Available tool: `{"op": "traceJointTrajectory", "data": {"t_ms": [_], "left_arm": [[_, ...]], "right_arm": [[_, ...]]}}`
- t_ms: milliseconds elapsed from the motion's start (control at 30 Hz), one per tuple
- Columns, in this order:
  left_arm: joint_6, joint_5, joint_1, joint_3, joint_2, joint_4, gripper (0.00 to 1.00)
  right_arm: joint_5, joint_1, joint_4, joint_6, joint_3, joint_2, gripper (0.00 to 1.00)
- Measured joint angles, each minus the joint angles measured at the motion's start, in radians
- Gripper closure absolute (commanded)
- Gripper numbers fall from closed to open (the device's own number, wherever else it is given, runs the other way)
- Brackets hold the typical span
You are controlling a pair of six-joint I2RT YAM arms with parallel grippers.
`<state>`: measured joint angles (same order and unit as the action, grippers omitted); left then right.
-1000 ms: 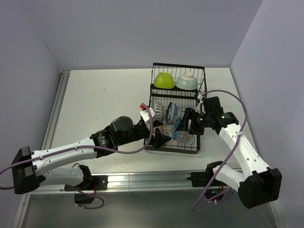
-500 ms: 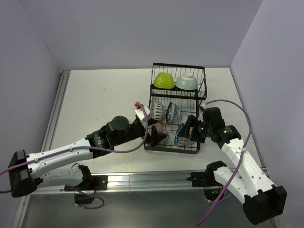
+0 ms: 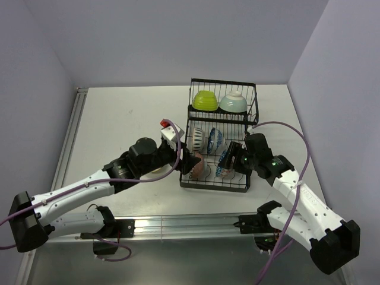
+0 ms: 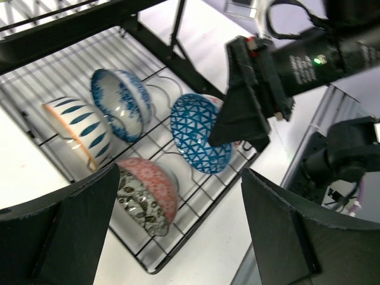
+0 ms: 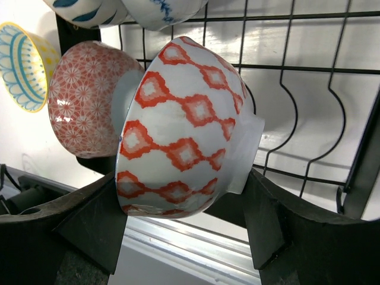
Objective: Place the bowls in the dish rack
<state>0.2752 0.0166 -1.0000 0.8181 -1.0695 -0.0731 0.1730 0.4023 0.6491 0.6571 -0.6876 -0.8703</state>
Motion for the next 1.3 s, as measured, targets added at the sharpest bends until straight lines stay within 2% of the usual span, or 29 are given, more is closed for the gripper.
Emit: {"op": "traceJointTrajectory", "data": {"t_ms": [433, 1300], "left_arm": [[0.012, 0.001, 0.051, -0.003, 0.04, 0.033, 0.11], [0.008, 0.024, 0.12, -0.111, 0.141, 0.04, 0.1]], "right_arm": [[-0.065, 0.076, -0.05, 0.024, 0.073, 0.004, 1.0], [-0.172, 0.156, -0.122, -0.034, 0.064, -0.055, 1.0]]}}
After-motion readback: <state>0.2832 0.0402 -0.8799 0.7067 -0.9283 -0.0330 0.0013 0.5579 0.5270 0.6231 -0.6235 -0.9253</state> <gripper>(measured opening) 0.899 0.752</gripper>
